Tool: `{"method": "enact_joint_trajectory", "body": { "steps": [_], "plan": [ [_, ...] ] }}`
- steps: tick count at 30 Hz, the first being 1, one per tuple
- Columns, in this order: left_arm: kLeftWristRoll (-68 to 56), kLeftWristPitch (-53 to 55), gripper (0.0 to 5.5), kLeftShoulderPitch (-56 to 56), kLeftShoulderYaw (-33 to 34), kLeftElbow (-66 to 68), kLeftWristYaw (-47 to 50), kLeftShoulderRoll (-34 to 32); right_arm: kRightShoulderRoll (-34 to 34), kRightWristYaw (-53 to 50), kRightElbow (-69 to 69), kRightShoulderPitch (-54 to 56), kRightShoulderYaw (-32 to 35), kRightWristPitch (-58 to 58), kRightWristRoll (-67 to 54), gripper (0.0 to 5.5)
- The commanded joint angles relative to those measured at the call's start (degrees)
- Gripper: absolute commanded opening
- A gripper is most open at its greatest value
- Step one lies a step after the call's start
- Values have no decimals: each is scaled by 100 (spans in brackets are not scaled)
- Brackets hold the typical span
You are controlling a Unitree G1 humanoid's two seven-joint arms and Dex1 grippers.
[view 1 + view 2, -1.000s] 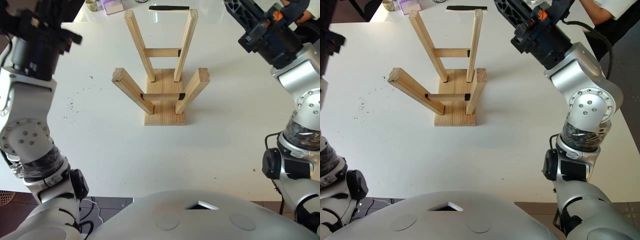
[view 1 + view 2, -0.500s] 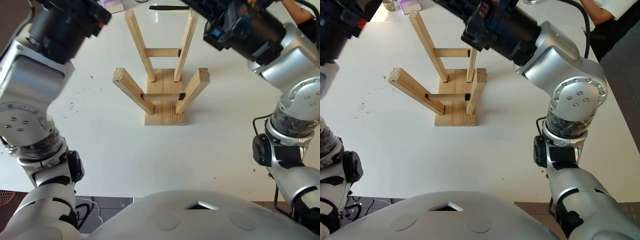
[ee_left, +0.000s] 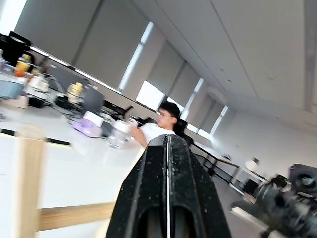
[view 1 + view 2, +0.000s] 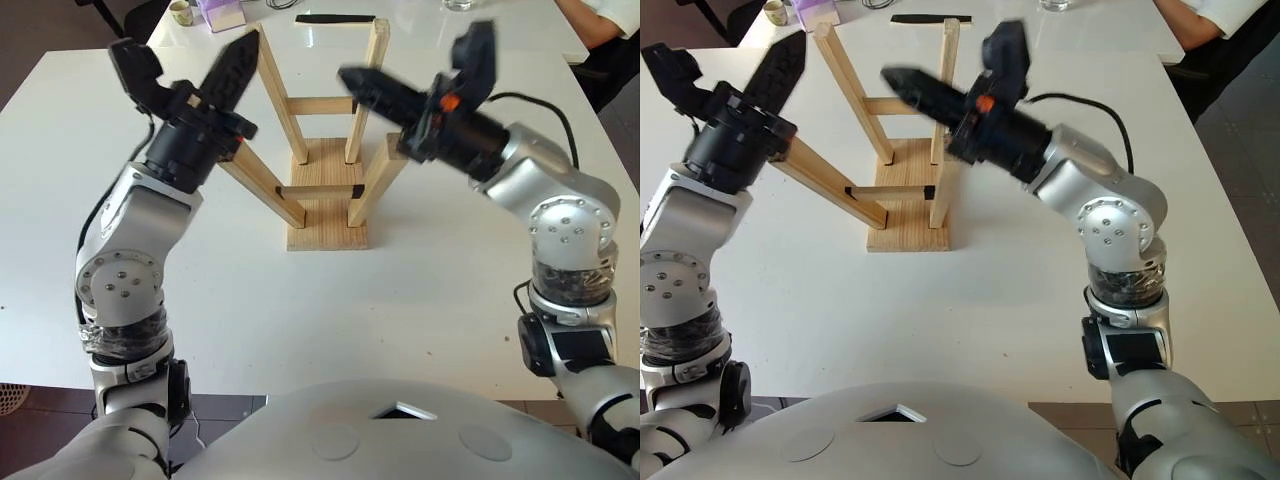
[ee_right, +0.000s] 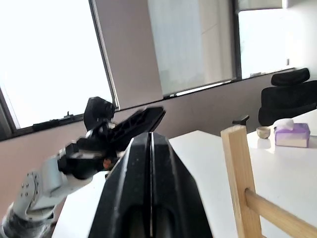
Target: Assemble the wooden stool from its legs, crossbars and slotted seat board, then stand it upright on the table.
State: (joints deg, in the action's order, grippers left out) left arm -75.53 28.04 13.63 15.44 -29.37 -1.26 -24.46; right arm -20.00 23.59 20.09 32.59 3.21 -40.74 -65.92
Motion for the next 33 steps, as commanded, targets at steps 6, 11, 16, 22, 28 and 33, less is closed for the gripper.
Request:
{"method": "enact_joint_trajectory", "body": {
  "steps": [6, 11, 16, 22, 28, 33],
  "plan": [
    [1470, -31, 3, -1504, 767, 2113, -2348, -1667, -1396, 919, -1539, -591, -1185, 983, 2892, 0],
    [2511, -148, 3, -3349, -320, 1533, -4127, -1935, -1118, 2055, -1499, -859, -1800, 1446, 3287, 0],
    [3048, -283, 3, -3200, -783, 1239, -4317, -1638, -842, 2841, -1846, -610, -2068, 1678, 3572, 0],
    [4537, -625, 3, -1965, -1395, 2127, -3598, -1187, -664, 4565, -2602, 69, -2481, 1779, 3694, 0],
    [5235, -972, 3, -1291, -1568, 2973, -3500, -783, 73, 4604, -2308, -126, -3035, 1465, 3843, 0],
    [5637, -1260, 3, -674, -1448, 3756, -3151, -410, 770, 2816, -1552, -852, -2910, 980, 4166, 0]
  ]
}}
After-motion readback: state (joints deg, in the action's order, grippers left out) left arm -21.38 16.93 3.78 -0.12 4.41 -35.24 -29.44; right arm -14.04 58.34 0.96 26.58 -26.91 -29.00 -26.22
